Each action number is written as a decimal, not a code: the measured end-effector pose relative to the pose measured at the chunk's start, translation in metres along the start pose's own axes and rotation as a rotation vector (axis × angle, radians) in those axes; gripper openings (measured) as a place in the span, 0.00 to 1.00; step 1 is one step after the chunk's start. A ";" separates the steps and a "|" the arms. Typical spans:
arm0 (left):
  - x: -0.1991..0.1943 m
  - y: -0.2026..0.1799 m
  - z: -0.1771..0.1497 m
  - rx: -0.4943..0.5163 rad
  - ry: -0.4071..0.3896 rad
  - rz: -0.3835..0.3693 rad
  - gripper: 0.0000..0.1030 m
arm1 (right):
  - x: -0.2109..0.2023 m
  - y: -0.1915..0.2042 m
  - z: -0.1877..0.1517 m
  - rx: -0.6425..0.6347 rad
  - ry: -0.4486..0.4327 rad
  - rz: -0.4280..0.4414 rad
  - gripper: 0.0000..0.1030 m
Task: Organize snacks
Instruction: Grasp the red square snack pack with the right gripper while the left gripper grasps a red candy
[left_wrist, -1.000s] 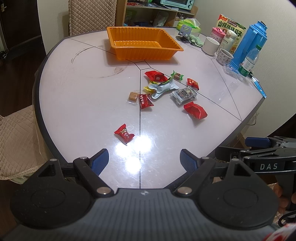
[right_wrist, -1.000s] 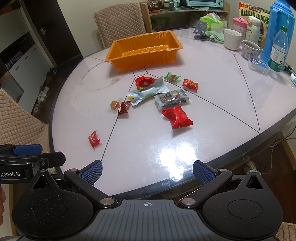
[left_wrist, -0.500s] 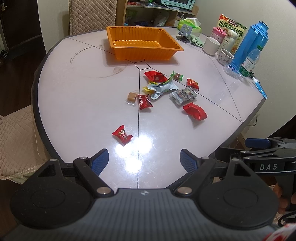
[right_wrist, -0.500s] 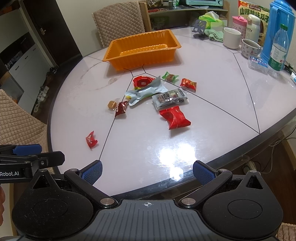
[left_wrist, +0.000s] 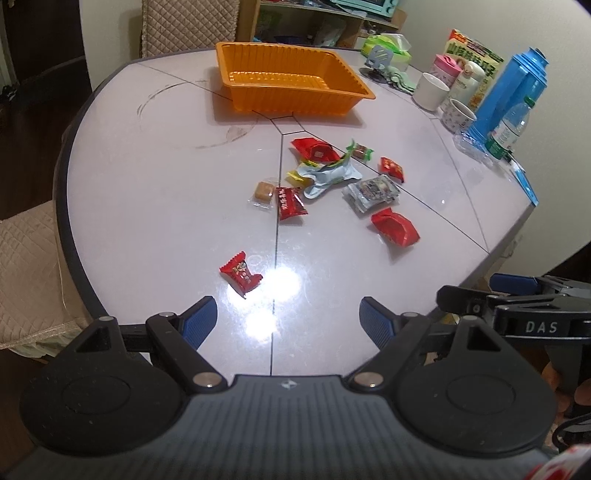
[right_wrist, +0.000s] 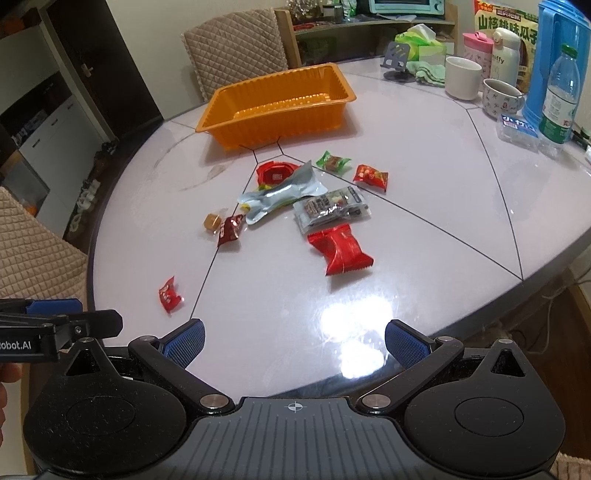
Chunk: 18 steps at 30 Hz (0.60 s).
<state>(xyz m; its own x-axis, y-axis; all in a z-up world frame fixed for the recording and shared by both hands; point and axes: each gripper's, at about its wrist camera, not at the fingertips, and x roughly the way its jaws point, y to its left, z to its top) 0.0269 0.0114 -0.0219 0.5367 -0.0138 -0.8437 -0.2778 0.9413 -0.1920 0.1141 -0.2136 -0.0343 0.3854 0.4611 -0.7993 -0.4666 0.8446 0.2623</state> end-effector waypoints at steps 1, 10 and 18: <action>0.003 0.001 0.001 -0.007 0.002 0.008 0.80 | 0.003 -0.002 0.000 -0.003 -0.005 0.003 1.00; 0.024 0.016 0.008 -0.074 -0.022 0.070 0.80 | 0.027 -0.023 0.012 -0.055 -0.061 0.033 1.00; 0.042 0.026 0.010 -0.134 -0.016 0.115 0.80 | 0.057 -0.036 0.033 -0.125 -0.049 0.051 0.85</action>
<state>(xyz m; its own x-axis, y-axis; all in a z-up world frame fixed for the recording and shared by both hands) 0.0500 0.0390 -0.0574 0.5070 0.0981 -0.8563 -0.4413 0.8829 -0.1602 0.1790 -0.2085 -0.0718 0.3959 0.5176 -0.7586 -0.5811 0.7808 0.2295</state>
